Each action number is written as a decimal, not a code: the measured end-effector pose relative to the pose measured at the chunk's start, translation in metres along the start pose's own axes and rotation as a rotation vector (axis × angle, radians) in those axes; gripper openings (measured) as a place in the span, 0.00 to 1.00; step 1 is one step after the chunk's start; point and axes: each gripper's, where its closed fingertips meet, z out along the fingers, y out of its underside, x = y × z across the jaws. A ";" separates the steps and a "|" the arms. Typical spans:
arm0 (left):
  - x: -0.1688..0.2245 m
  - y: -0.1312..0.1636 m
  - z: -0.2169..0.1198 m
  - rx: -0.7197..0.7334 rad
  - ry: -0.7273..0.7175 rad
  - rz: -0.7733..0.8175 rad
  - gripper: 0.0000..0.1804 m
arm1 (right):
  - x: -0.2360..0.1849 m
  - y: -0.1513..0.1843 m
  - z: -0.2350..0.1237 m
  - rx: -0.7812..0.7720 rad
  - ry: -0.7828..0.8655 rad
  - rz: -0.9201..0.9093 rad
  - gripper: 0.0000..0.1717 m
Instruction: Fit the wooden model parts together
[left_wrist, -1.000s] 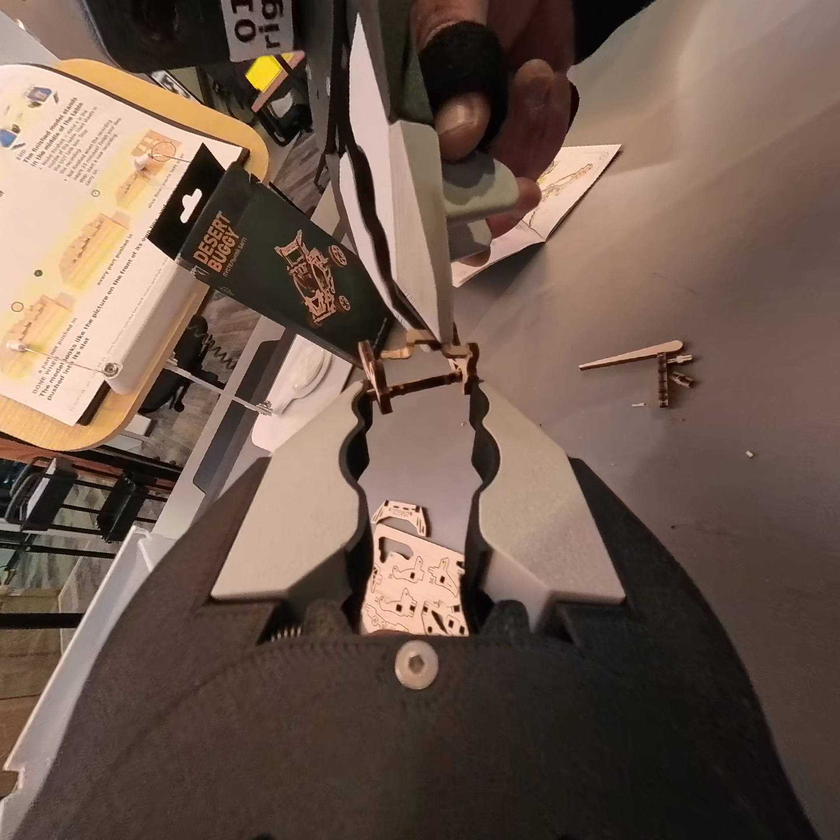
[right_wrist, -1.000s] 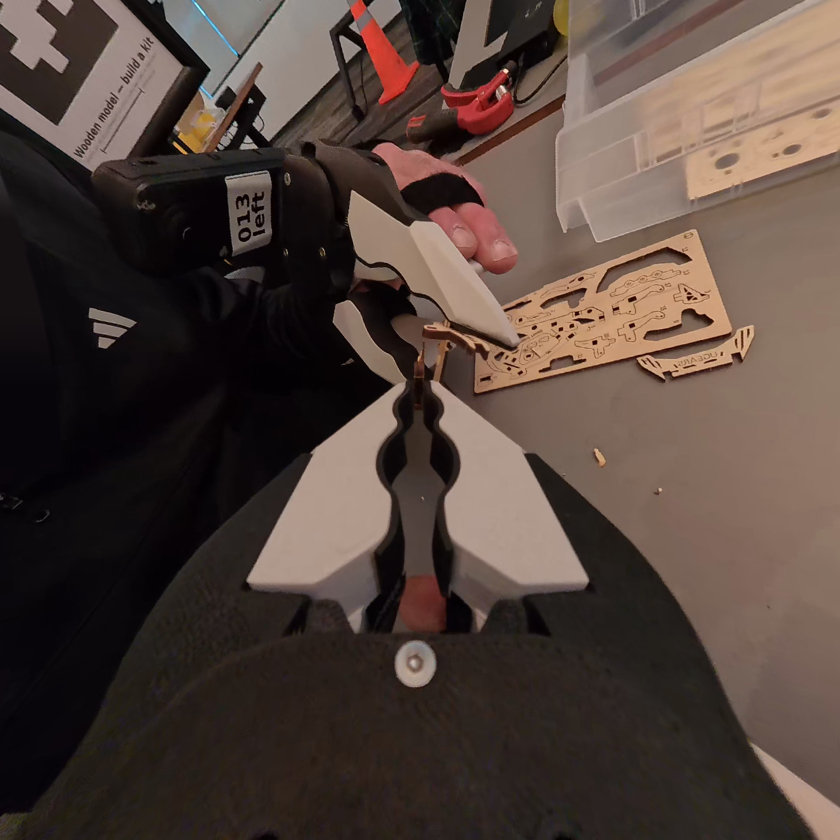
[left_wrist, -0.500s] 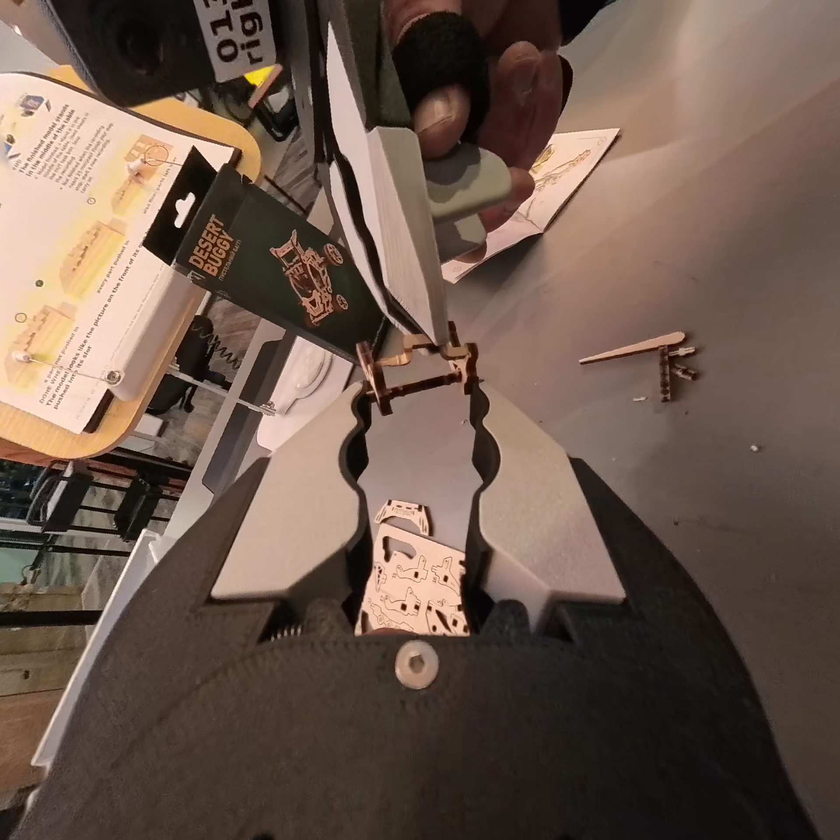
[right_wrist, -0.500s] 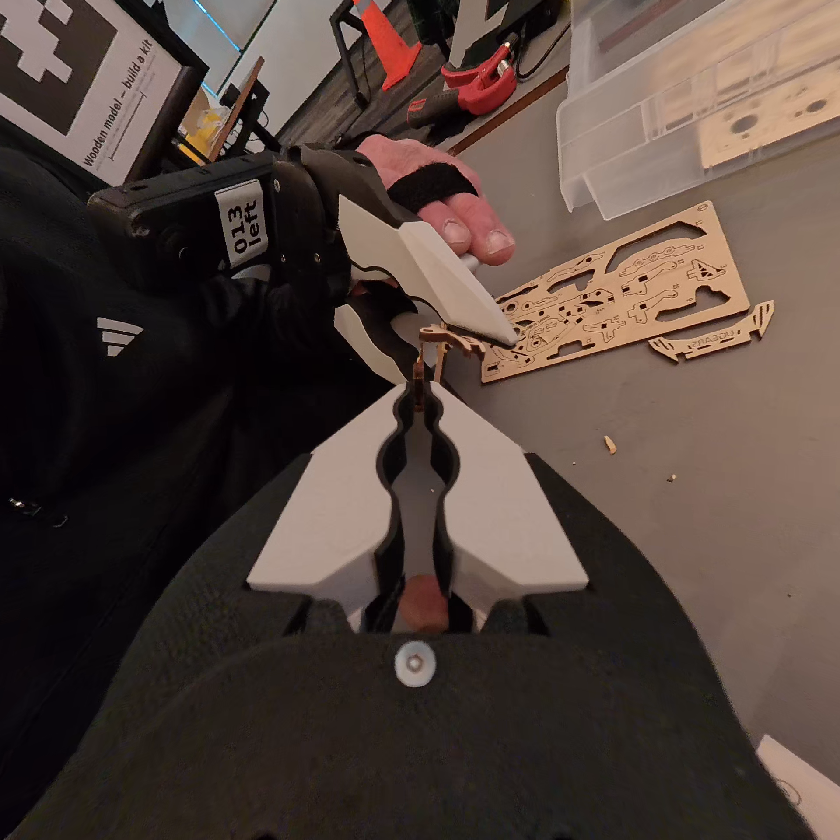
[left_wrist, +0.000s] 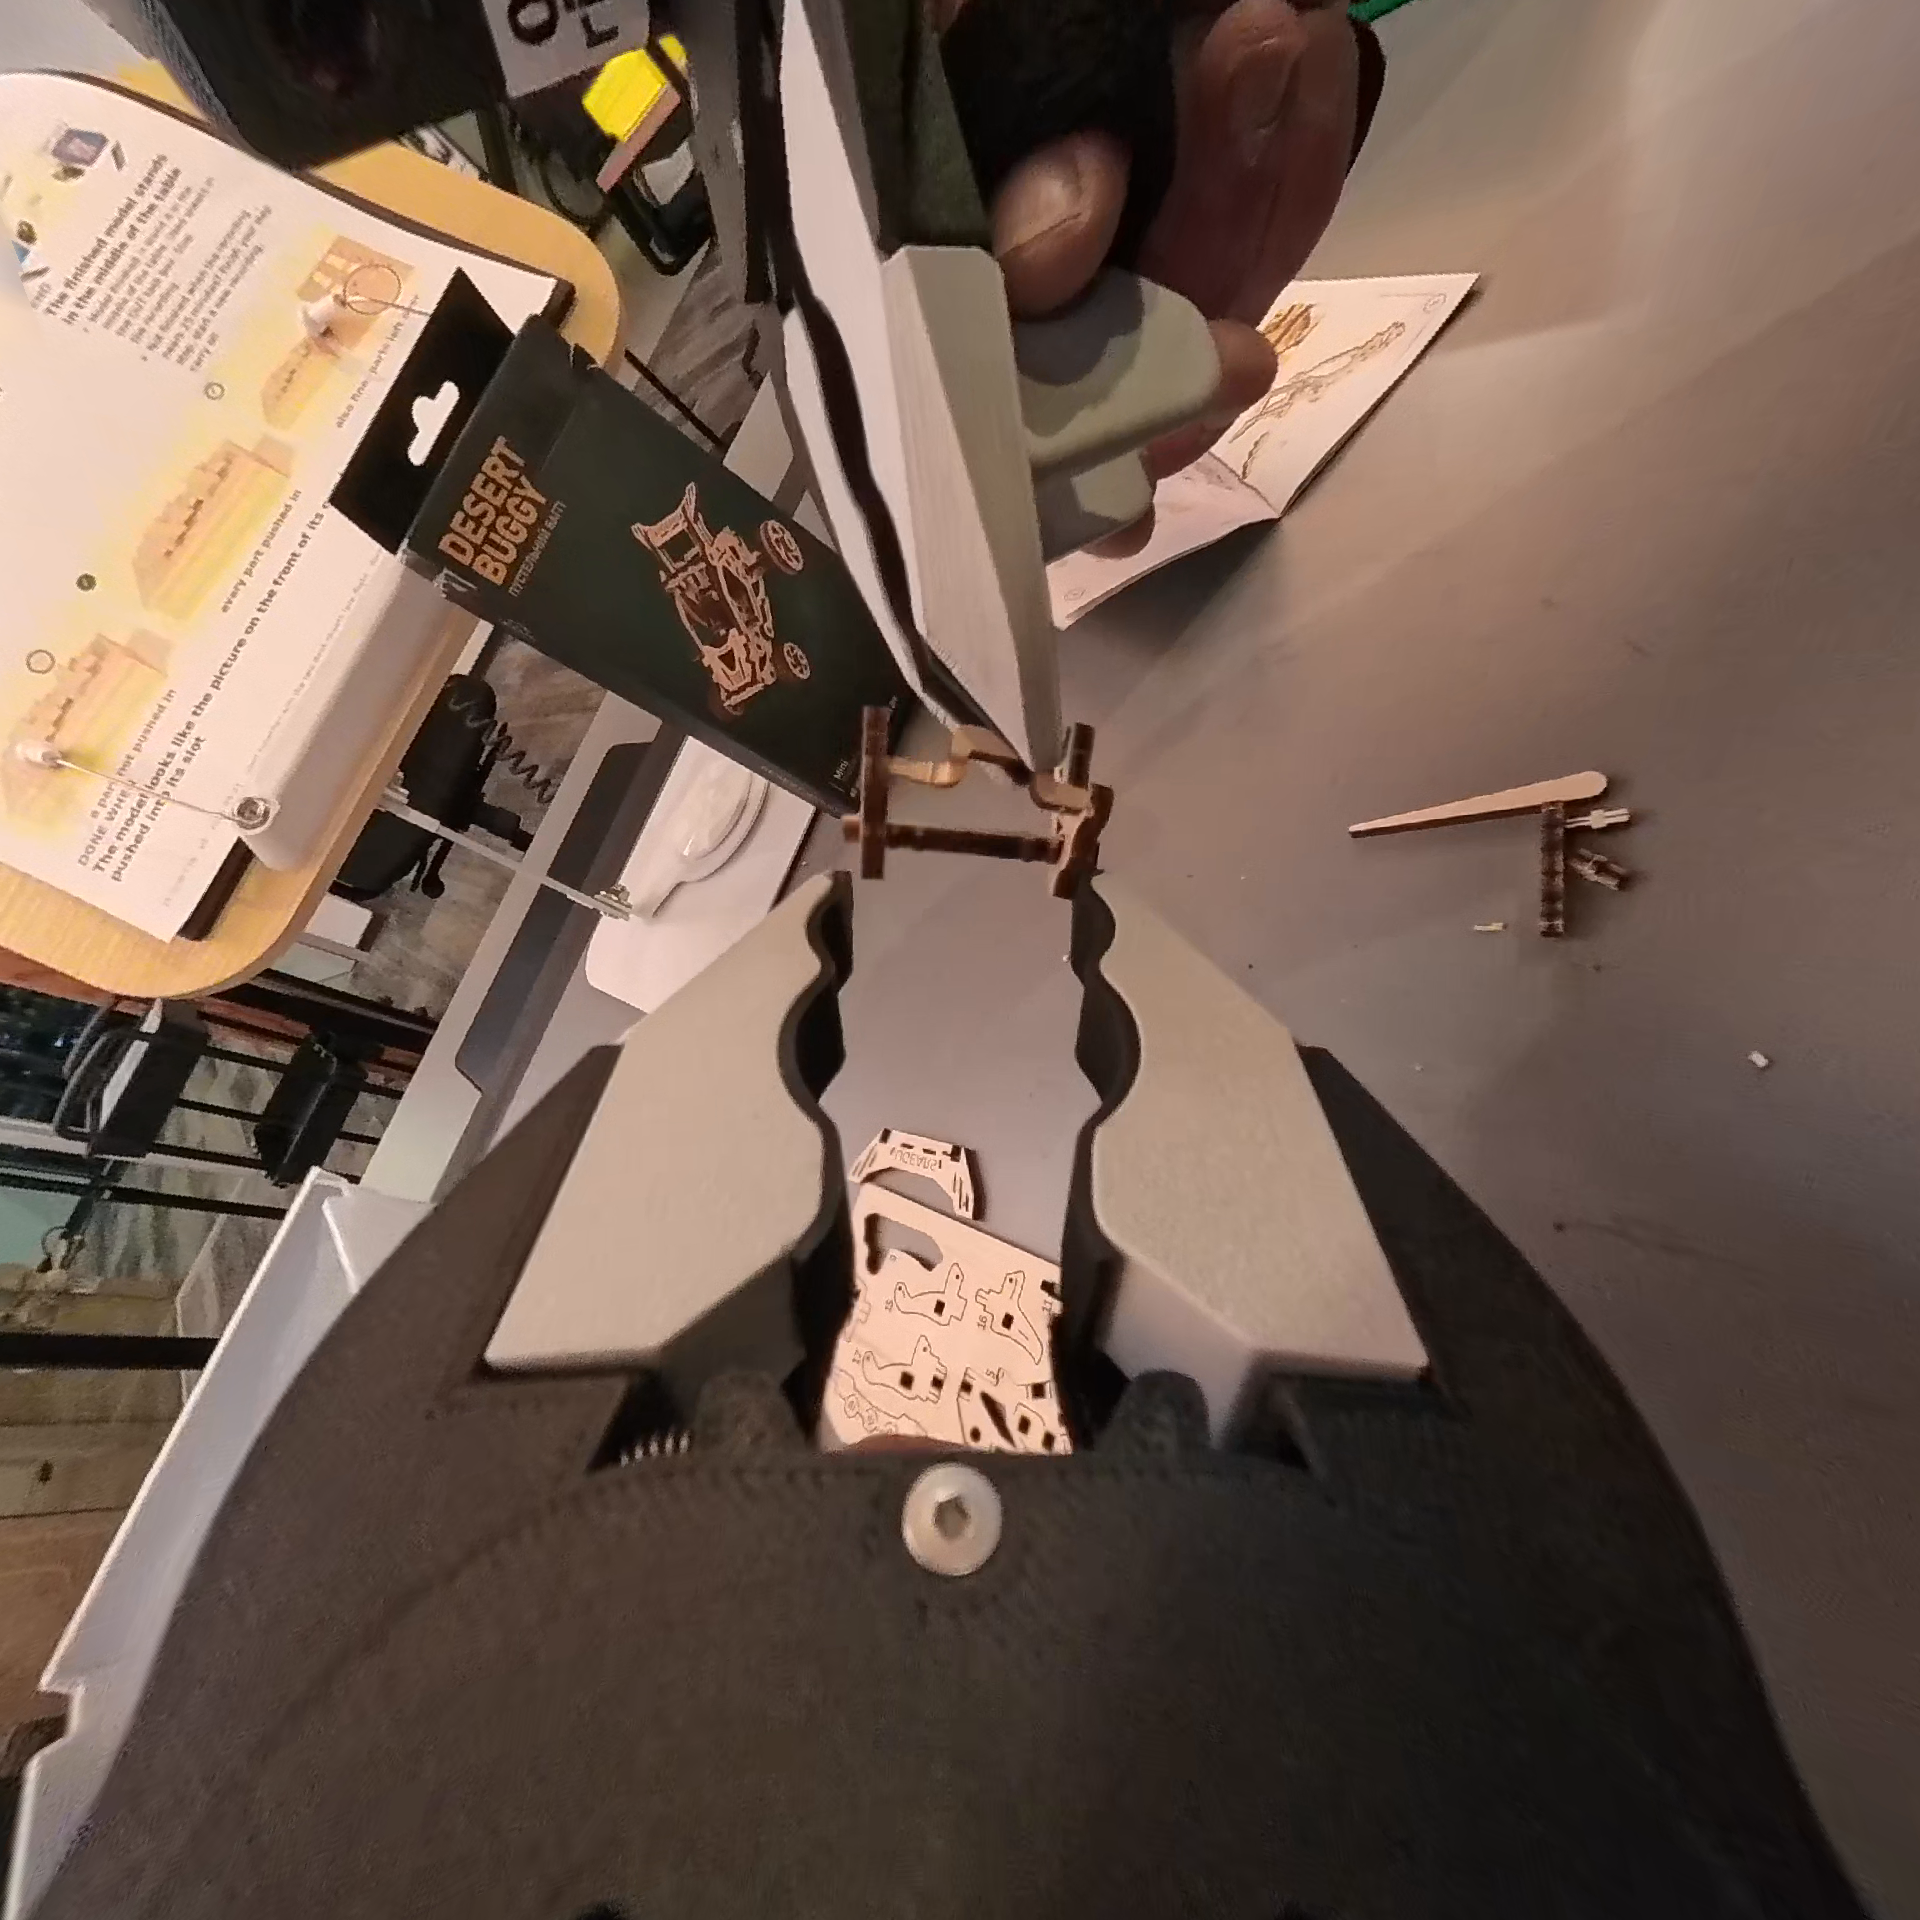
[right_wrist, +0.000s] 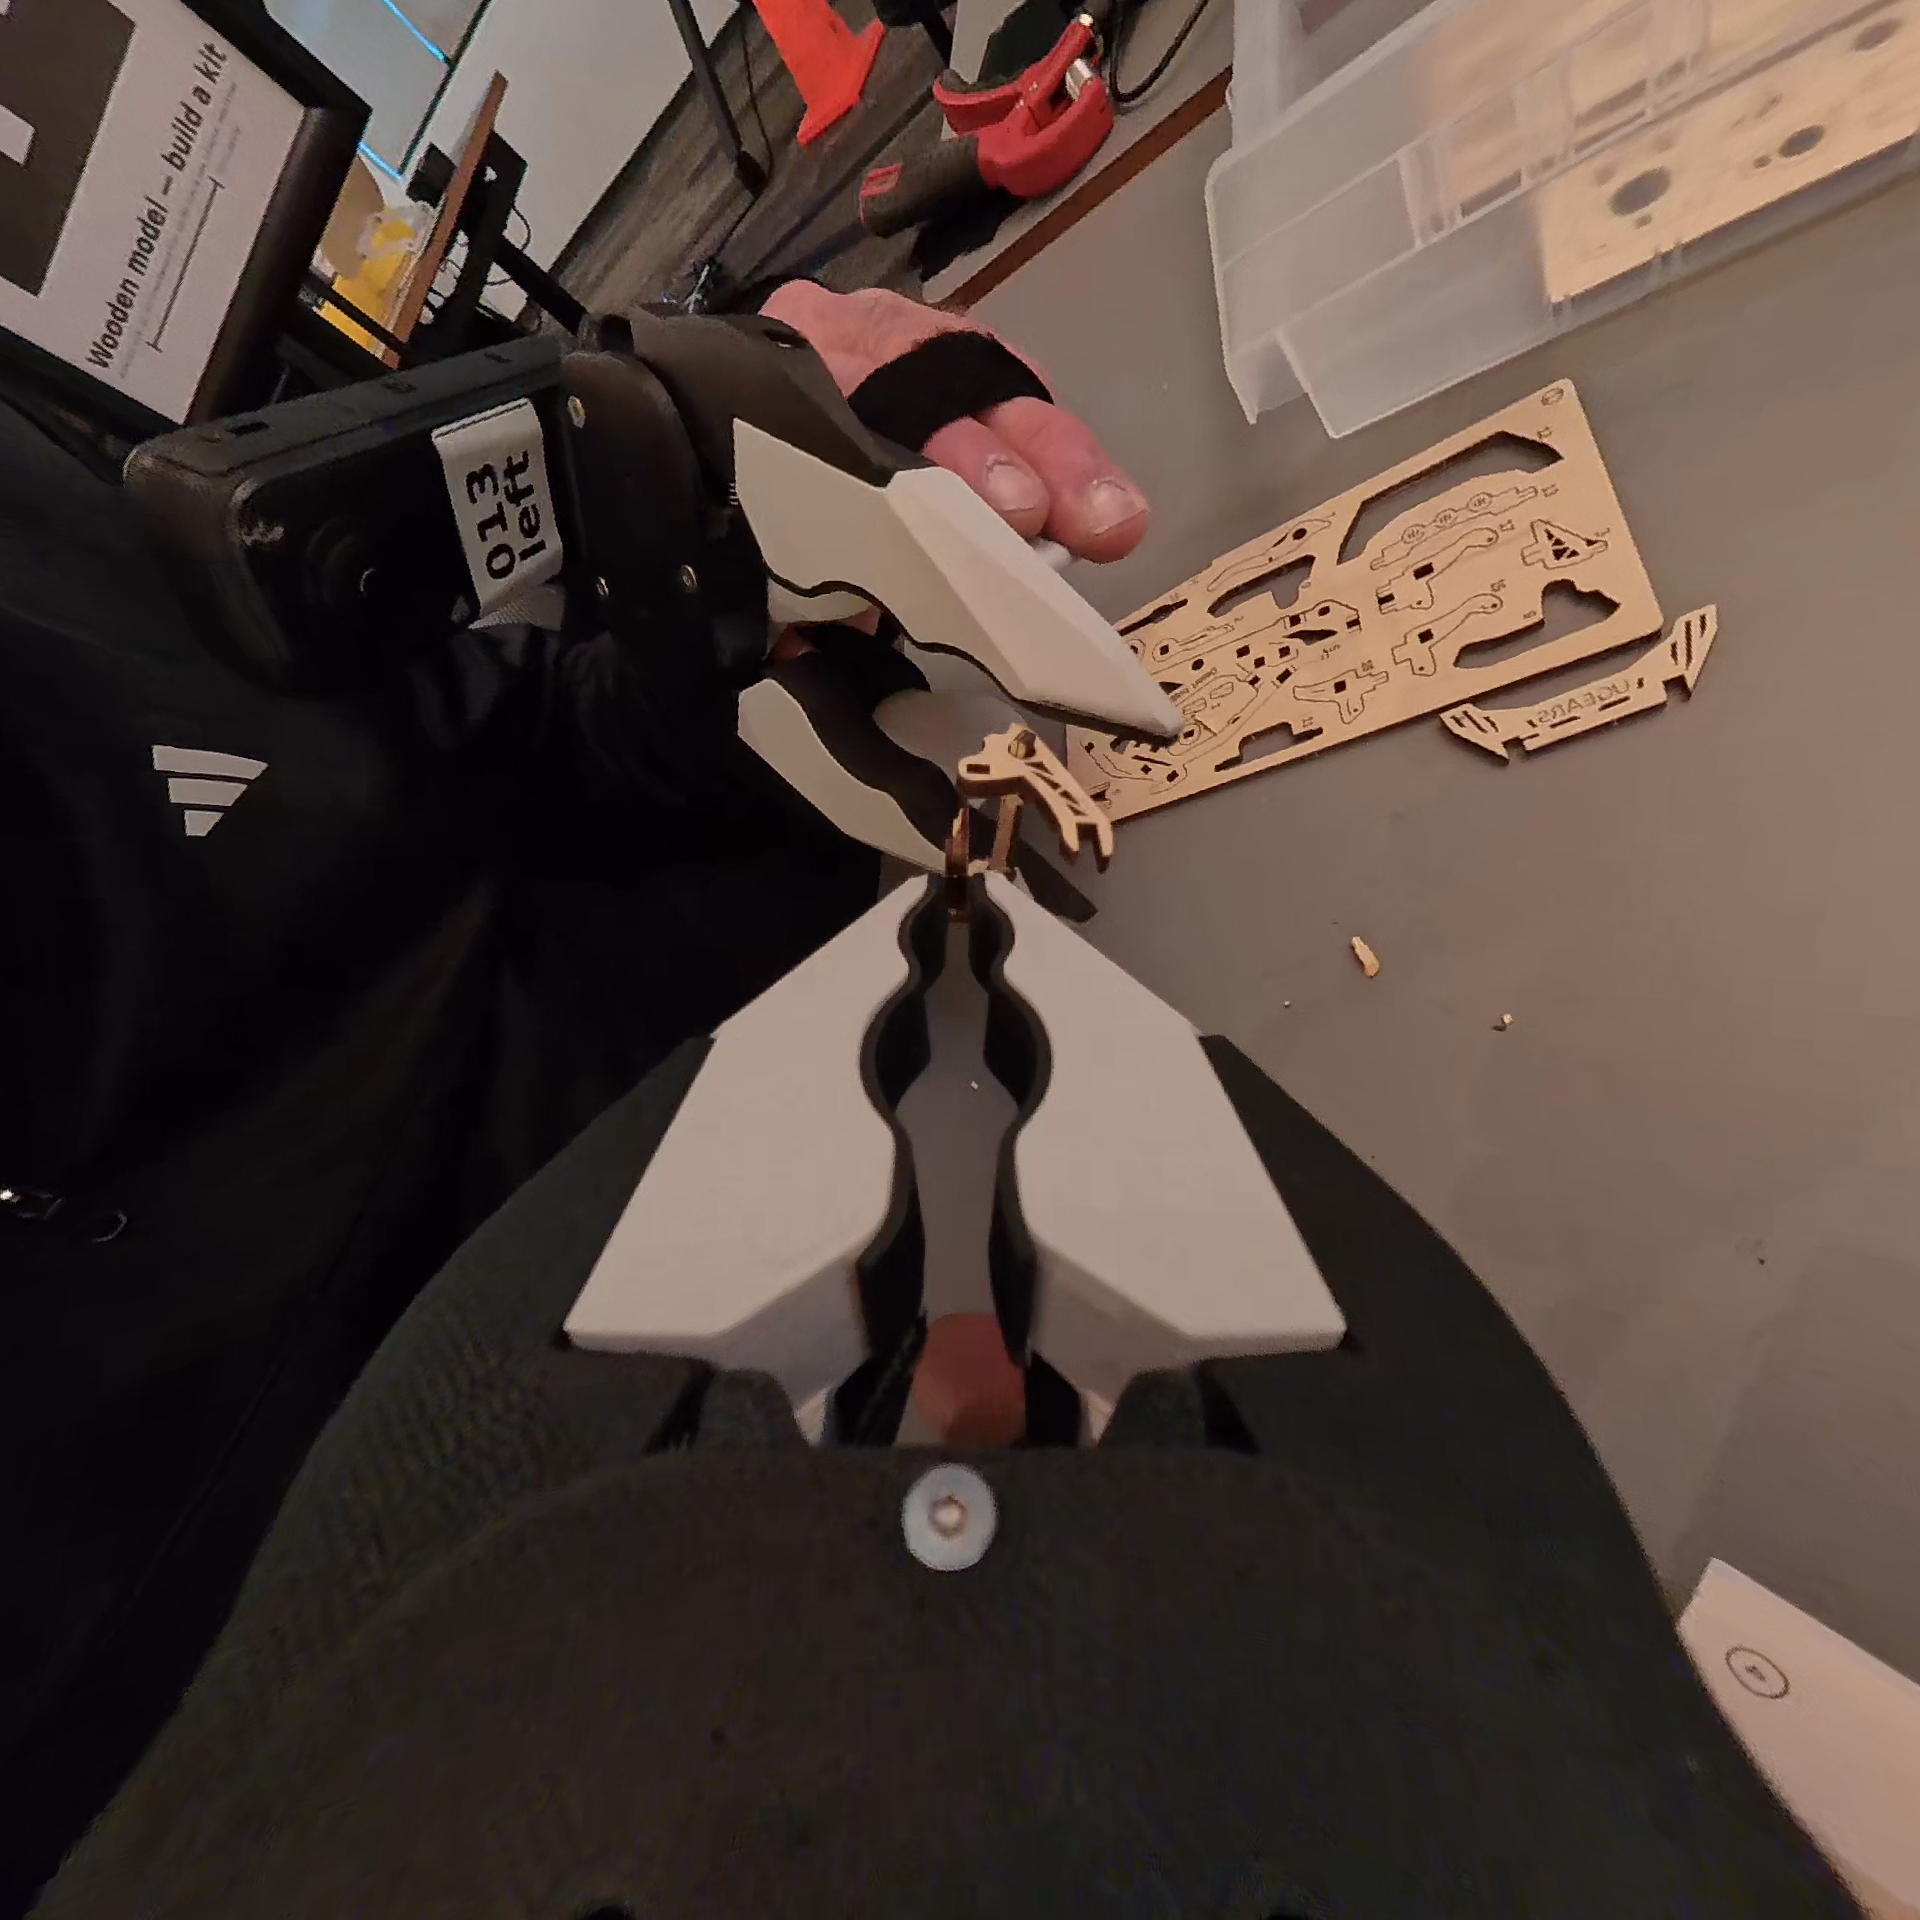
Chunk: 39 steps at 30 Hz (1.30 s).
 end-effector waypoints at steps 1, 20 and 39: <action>0.000 -0.001 0.000 0.007 0.002 -0.007 0.21 | -0.001 -0.001 0.000 0.006 0.002 -0.009 0.01; 0.012 0.006 0.013 0.038 0.079 -0.139 0.23 | 0.015 0.001 0.003 0.088 0.003 0.112 0.02; 0.020 0.006 0.018 0.054 0.131 -0.221 0.23 | 0.019 0.000 0.004 0.054 0.095 0.060 0.01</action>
